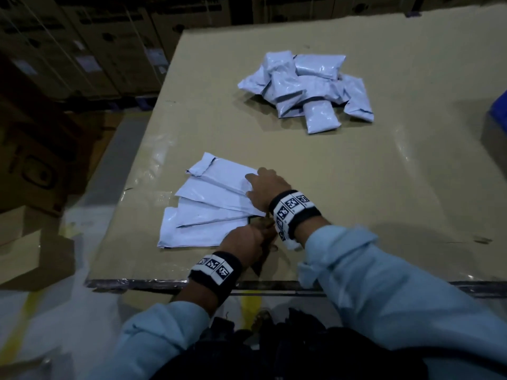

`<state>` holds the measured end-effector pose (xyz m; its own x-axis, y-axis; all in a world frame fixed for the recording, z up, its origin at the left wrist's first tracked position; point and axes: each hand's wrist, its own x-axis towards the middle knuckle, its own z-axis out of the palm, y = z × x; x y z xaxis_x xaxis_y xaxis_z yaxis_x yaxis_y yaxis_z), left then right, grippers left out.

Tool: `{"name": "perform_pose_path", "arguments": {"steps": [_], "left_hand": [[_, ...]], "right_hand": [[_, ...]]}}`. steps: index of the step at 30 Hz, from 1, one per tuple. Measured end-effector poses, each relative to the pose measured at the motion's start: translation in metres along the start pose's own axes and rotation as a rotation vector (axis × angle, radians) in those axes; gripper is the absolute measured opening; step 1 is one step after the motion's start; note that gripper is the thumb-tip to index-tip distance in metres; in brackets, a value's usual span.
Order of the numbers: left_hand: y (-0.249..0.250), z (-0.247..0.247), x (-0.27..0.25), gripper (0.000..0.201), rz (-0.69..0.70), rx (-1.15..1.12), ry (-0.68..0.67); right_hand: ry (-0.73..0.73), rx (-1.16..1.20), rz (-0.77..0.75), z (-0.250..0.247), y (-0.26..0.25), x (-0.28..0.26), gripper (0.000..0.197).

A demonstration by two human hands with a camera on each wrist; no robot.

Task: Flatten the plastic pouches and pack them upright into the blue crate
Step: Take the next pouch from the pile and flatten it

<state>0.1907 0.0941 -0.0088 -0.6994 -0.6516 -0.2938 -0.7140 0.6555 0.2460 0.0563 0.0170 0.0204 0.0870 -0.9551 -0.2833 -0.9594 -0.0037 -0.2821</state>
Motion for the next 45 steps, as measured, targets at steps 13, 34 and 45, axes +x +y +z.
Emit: {"name": "perform_pose_path", "arguments": {"steps": [13, 34, 45], "left_hand": [[-0.028, 0.019, 0.013, 0.035, 0.181, -0.010, 0.234], [0.059, 0.032, 0.126, 0.067, 0.131, 0.042, 0.135], [0.039, 0.034, 0.115, 0.081, -0.020, -0.087, 0.109]], "right_hand": [[-0.049, -0.089, 0.038, -0.017, 0.038, 0.034, 0.089], [0.250, 0.122, 0.196, 0.062, 0.165, -0.134, 0.074], [0.191, 0.073, 0.349, 0.067, 0.164, -0.129, 0.083]]}}
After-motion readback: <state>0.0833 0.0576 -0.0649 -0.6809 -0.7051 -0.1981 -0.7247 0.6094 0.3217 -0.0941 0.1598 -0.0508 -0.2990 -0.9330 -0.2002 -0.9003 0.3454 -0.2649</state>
